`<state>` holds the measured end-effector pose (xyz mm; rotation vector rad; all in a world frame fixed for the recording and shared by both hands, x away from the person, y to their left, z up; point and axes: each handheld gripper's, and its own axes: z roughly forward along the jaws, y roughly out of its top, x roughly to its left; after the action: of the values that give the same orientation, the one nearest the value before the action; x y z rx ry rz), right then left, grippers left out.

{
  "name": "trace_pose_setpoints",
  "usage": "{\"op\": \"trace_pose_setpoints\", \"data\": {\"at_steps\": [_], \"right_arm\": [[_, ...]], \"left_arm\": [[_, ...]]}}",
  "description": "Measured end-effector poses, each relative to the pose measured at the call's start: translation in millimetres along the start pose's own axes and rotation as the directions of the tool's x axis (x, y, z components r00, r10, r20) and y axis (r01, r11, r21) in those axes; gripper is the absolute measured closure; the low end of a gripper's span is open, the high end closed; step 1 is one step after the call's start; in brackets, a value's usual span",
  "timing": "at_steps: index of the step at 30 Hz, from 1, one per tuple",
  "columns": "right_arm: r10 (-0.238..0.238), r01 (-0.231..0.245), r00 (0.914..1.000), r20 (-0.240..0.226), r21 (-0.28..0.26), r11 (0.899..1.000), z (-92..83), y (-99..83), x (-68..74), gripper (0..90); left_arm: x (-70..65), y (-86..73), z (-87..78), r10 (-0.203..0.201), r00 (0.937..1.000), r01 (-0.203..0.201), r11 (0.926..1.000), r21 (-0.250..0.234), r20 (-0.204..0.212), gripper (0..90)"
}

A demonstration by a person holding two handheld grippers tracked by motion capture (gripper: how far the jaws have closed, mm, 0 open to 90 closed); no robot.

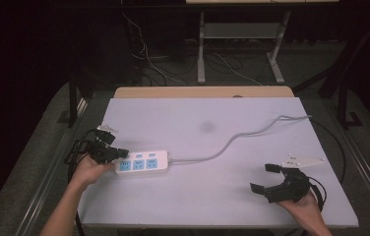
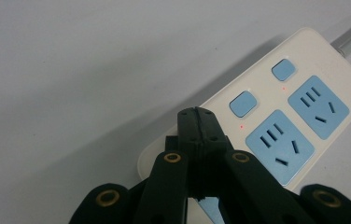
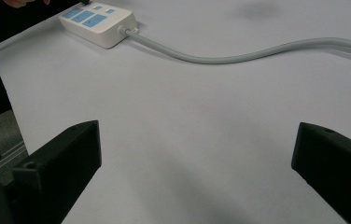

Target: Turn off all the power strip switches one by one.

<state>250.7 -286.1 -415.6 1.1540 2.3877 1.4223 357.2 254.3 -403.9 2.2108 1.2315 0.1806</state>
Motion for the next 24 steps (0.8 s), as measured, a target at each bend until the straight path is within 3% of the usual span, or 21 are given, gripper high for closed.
{"op": "trace_pose_setpoints", "data": {"at_steps": [15, 19, 24], "right_arm": [[0.007, -0.007, 0.9999, 0.012, -0.016, 1.000, -4.2, 0.7, -2.8, 1.3], [0.003, -0.003, 0.9999, 0.013, -0.014, 1.000, -4.2, 0.6, -2.2, 1.3], [0.006, -0.005, 0.9999, 0.013, -0.017, 1.000, -4.5, 0.7, -2.5, 1.3]], "left_arm": [[3.4, -1.3, 0.6, -0.019, 0.9996, 0.019, 0.9998, -0.004, 0.023, 89.8], [0.0, -0.5, 0.5, 0.007, 1.0000, -0.007, 1.0000, 0.001, 0.001, 89.8], [-3.0, -0.2, 0.4, 0.011, 0.9999, -0.011, 0.9999, 0.003, -0.011, 89.7]]}}
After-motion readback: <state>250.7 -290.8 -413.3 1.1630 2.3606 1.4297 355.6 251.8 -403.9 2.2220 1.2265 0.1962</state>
